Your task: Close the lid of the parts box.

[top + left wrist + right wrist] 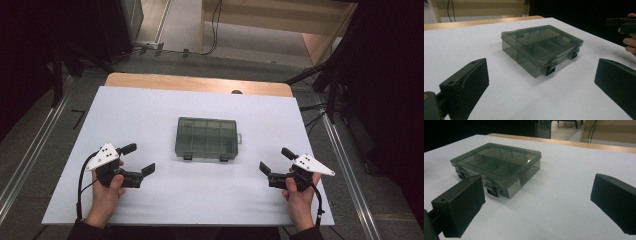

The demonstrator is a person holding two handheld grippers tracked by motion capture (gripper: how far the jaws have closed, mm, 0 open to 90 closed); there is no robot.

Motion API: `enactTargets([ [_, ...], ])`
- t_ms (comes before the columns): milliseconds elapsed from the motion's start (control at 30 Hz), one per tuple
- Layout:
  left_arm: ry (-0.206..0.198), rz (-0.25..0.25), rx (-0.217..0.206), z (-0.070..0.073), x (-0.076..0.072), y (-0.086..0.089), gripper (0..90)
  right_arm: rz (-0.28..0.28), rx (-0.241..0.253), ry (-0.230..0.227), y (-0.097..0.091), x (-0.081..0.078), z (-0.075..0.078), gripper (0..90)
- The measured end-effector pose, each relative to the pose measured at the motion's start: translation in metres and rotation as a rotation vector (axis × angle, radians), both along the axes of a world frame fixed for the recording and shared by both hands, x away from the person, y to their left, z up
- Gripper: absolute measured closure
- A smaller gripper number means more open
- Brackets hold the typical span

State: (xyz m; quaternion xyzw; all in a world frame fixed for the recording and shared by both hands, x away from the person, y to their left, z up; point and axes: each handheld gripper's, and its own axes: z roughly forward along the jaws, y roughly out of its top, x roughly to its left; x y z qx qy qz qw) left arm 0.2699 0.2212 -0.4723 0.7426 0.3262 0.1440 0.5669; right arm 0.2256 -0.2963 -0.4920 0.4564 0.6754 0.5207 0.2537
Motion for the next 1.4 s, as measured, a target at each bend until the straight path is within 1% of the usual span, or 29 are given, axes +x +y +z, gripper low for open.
enactTargets([
  [100,-0.014,0.010,0.015,0.001,-0.004,0.006,0.0,-0.006,0.004,-0.004,-0.008,-0.004,-0.001,0.0],
  [200,-0.021,0.022,0.017,0.001,-0.007,0.013,0.0,-0.017,0.003,-0.005,-0.015,-0.006,-0.003,0.0],
  [333,-0.024,0.038,0.015,0.000,-0.011,0.023,0.0,-0.036,0.004,0.001,-0.024,-0.010,-0.005,0.0],
  [500,-0.027,0.053,0.028,-0.001,-0.015,0.035,0.0,-0.044,0.006,-0.001,-0.034,-0.015,-0.005,0.0],
  [567,-0.029,0.062,0.024,-0.001,-0.017,0.040,0.0,-0.050,0.006,0.000,-0.039,-0.017,-0.006,0.0],
  [600,-0.027,0.066,0.029,-0.001,-0.018,0.043,0.0,-0.053,0.005,-0.001,-0.041,-0.017,-0.007,0.0],
  [967,-0.008,0.115,0.025,-0.006,-0.023,0.073,0.0,-0.091,0.010,0.008,-0.066,-0.029,-0.011,0.0],
  [1067,-0.004,0.127,0.024,-0.006,-0.024,0.079,0.0,-0.095,0.008,0.005,-0.073,-0.031,-0.012,0.0],
  [1100,-0.005,0.131,0.023,-0.007,-0.024,0.081,0.0,-0.100,0.012,0.013,-0.075,-0.033,-0.012,0.0],
  [1200,-0.004,0.143,0.019,-0.007,-0.025,0.088,0.0,-0.111,0.019,0.014,-0.081,-0.036,-0.013,0.0],
  [1367,0.005,0.158,0.022,-0.009,-0.026,0.096,0.0,-0.125,0.023,0.017,-0.090,-0.040,-0.015,0.0],
  [1400,0.007,0.162,0.028,-0.009,-0.026,0.097,0.0,-0.127,0.023,0.018,-0.091,-0.040,-0.015,0.0],
])
